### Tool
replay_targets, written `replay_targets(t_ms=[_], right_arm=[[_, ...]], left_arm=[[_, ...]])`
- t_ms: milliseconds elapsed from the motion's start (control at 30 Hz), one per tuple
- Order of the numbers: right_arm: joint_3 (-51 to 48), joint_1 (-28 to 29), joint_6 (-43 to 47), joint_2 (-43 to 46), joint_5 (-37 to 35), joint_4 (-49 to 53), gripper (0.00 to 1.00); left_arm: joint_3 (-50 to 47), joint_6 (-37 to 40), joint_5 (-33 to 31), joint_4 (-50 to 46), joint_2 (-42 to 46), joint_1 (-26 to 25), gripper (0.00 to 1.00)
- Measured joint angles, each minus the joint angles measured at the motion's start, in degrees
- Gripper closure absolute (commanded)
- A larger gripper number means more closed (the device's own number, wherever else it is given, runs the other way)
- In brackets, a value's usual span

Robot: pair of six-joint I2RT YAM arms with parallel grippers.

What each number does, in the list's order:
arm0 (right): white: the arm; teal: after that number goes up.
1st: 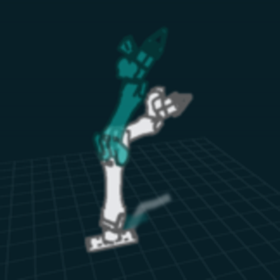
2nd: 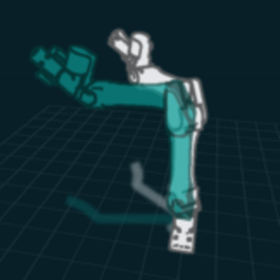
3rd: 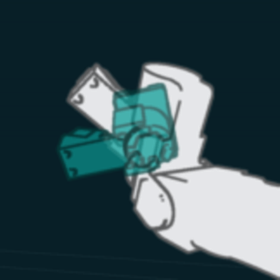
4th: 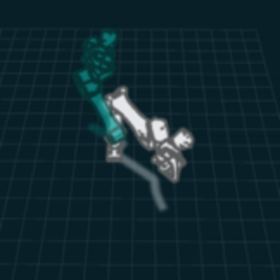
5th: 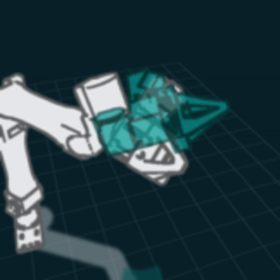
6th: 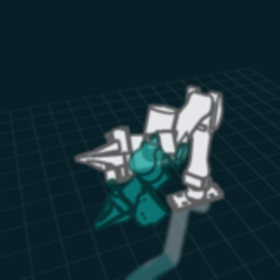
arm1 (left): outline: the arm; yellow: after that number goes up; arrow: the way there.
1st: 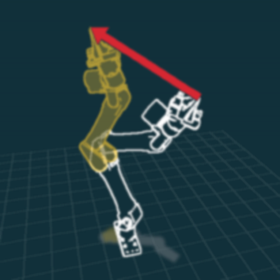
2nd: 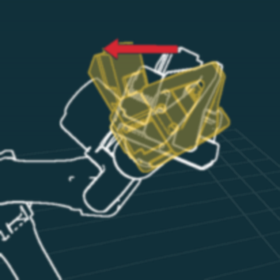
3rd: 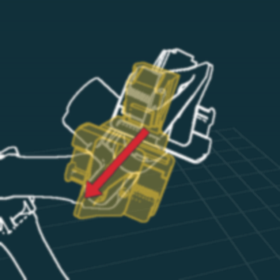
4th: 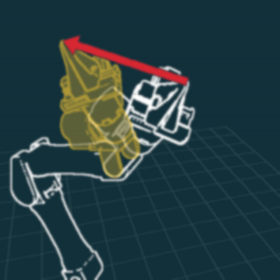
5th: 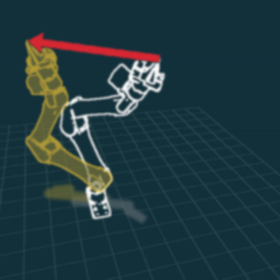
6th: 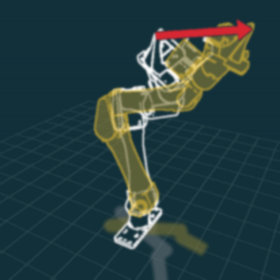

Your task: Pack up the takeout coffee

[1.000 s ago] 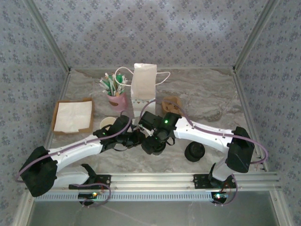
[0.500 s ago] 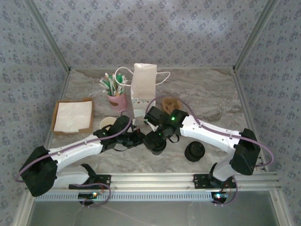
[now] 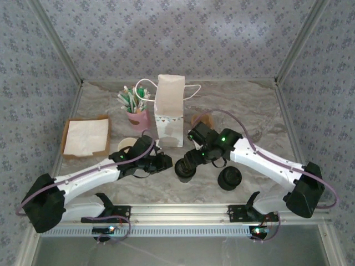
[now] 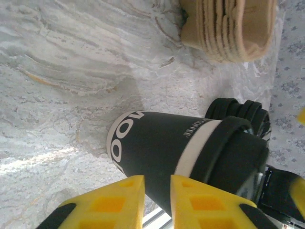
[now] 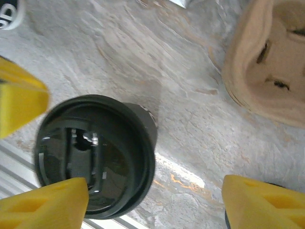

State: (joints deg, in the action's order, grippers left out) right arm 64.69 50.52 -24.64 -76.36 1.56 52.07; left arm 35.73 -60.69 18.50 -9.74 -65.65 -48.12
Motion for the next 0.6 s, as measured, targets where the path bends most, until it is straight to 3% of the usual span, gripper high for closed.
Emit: replay_targets(t_ms=[267, 600], right_arm=[[-2.56, -1.73, -1.05, 0.0, 2.14, -0.39, 0.33], [-3.98, -2.67, -1.09, -0.02, 4.31, -2.1, 0.34]], left_arm=[[2.08, 0.63, -0.24, -1.64, 2.43, 0.0, 0.69], [4.22, 1.33, 1.46, -0.46, -4.42, 0.0, 0.73]])
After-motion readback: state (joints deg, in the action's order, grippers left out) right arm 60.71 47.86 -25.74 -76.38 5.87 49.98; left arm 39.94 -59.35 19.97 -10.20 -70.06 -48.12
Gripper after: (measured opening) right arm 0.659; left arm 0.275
